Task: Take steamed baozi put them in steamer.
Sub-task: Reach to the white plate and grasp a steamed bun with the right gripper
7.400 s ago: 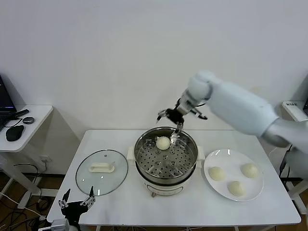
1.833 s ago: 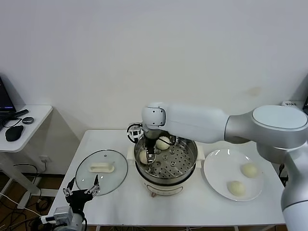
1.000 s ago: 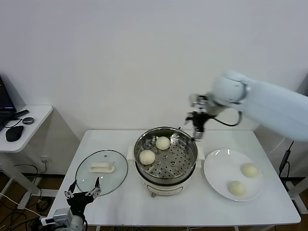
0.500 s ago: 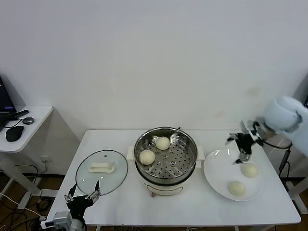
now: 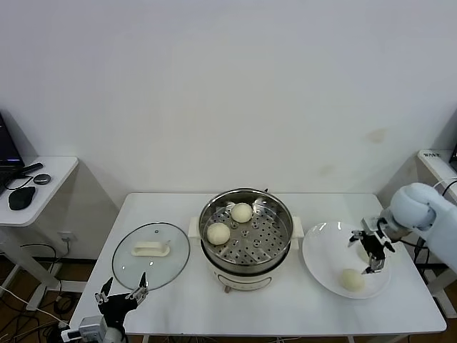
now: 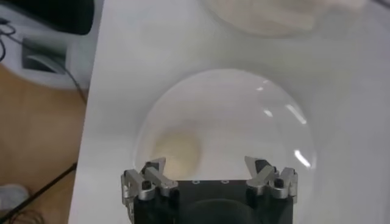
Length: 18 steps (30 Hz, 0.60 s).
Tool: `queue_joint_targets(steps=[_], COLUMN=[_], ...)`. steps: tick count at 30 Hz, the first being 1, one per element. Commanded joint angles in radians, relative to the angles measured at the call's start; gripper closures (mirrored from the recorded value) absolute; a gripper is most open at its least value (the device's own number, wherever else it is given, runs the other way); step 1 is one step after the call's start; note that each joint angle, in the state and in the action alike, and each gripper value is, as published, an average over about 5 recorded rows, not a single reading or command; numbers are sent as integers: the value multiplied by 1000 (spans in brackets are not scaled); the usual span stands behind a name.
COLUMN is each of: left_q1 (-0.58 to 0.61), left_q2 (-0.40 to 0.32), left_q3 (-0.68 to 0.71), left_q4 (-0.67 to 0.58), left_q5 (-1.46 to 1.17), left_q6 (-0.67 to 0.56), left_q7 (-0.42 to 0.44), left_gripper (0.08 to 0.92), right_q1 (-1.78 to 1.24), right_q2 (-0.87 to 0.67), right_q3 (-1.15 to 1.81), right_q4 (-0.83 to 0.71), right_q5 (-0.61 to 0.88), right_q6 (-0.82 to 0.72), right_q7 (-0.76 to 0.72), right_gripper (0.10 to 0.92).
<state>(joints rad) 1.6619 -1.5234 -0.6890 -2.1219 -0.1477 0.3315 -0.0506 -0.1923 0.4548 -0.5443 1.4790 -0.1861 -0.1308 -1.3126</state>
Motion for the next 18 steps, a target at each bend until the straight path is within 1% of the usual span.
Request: queue_joint_targets(steps=[1, 18], left_q1=[1, -7], left_q2=[1, 0], left_q3=[0, 0], left_q4=[8, 25], left_q5=[-1, -6], left_q6=[0, -1], left_q7=[0, -3], left_gripper=[177, 177], right_q1=[-136, -156], right_q2=[40, 102], right_q3=[70, 73], right_q4=[-52, -103], right_q5=[-89, -112], right_q6=[41, 40], right_q7=[-13, 27], right_gripper=[203, 203])
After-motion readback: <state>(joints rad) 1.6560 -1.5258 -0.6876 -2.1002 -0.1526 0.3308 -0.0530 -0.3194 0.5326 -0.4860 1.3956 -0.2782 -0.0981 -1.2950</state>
